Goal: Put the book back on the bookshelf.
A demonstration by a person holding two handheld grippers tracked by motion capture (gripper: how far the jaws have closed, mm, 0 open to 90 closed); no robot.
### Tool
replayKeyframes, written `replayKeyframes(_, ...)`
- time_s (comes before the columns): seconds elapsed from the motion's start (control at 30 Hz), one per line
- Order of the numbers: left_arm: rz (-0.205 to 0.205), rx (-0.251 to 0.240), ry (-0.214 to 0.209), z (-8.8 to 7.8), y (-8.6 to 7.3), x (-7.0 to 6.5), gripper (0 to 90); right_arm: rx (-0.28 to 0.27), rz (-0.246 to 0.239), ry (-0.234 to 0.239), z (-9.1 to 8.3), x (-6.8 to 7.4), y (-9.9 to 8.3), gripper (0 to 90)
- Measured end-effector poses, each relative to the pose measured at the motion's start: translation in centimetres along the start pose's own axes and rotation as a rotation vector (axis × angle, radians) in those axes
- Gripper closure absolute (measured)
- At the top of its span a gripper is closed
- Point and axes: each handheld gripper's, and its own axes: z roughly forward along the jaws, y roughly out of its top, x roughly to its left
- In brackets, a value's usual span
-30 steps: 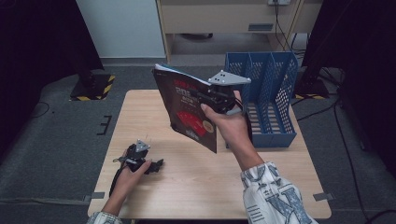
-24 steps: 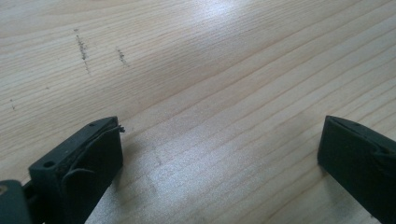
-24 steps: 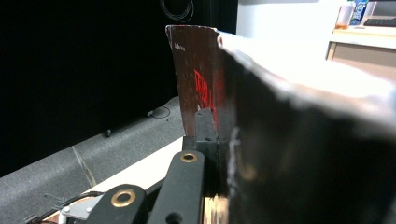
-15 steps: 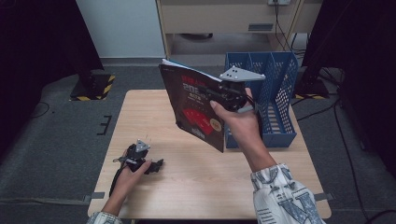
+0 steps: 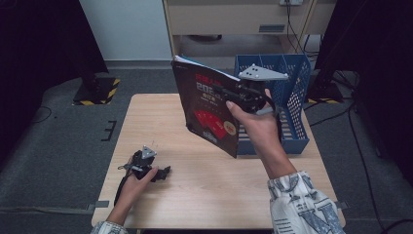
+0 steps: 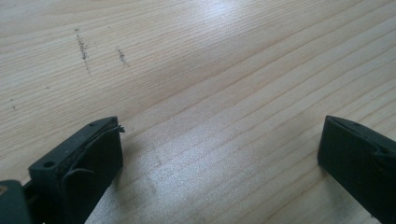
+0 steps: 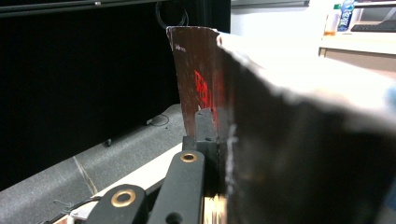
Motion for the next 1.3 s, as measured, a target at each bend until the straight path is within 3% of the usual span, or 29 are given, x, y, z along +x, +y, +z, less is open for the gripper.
replayKeyframes(0.8, 0.0, -0.001, 0.001, 0.0, 0.0, 0.0, 0.0, -0.016, 0.027, -0.066, -3.8, -2.7, 0.1, 87.1)
replayKeyframes(1.3, -0.001, -0.002, 0.001, 0.1, 0.0, 0.0, 0.0, -0.024, 0.048, -0.131, -7.8, -4.9, -0.8, 87.1)
